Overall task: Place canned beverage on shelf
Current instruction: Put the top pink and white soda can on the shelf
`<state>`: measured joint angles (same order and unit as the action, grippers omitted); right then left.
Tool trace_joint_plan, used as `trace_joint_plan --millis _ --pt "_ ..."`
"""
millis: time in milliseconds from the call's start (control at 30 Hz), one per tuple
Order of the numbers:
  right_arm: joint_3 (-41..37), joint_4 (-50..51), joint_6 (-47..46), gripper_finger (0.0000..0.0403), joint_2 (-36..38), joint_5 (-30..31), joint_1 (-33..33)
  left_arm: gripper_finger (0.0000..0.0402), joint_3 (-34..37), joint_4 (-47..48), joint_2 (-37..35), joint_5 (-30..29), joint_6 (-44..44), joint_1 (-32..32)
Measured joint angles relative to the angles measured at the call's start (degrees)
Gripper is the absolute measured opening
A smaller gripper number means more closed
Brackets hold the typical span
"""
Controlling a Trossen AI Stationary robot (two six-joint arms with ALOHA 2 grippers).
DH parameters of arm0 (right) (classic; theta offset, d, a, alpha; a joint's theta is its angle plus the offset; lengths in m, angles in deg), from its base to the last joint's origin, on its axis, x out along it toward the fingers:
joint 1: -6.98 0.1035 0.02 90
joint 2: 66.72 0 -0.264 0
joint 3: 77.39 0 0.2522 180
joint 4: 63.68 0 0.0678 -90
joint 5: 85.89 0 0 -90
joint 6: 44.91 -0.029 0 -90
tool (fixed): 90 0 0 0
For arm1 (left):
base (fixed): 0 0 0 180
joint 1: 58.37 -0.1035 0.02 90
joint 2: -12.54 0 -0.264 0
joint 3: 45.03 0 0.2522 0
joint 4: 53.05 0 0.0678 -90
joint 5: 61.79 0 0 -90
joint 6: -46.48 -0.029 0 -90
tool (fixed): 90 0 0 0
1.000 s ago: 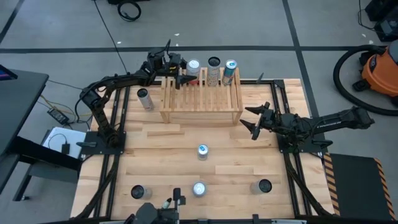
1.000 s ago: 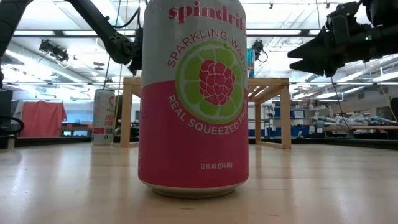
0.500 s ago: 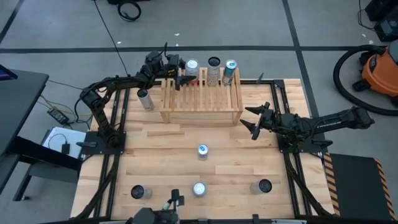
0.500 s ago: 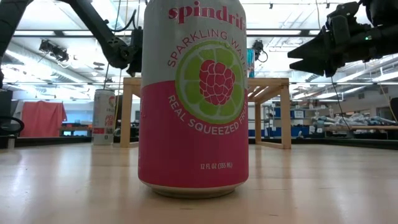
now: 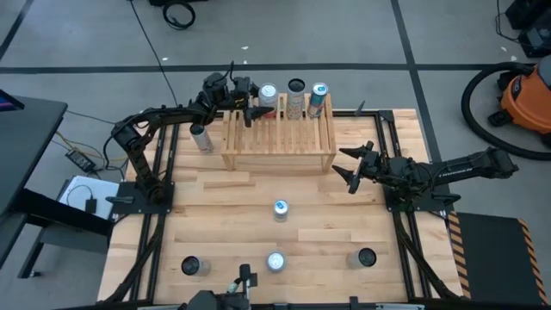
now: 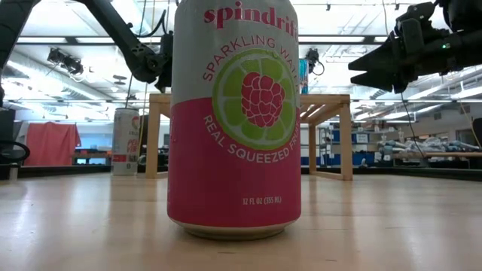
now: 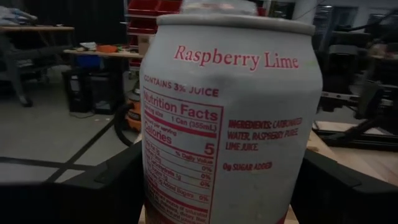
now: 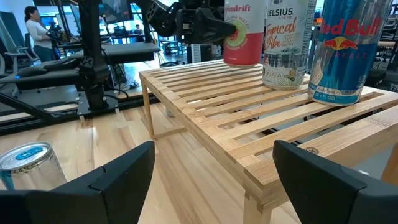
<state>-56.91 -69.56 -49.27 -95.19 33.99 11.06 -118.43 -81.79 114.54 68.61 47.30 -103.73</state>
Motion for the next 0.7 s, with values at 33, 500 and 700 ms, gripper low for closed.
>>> trace_joint_plan --millis 33,500,700 --pt "0.00 0.00 0.00 0.0336 0.00 -0.01 -0.02 0.0315 0.00 0.00 0.00 -0.44 0.00 0.05" --pt "0.00 0.00 0.01 0.0336 0.00 -0.01 0.00 0.0315 0.02 0.08 0.02 -1.83 -0.03 0.96" --pt "0.01 0.00 0.02 0.0336 0.00 0.00 0.00 0.0315 0.04 1.03 0.04 -0.91 0.31 0.85"
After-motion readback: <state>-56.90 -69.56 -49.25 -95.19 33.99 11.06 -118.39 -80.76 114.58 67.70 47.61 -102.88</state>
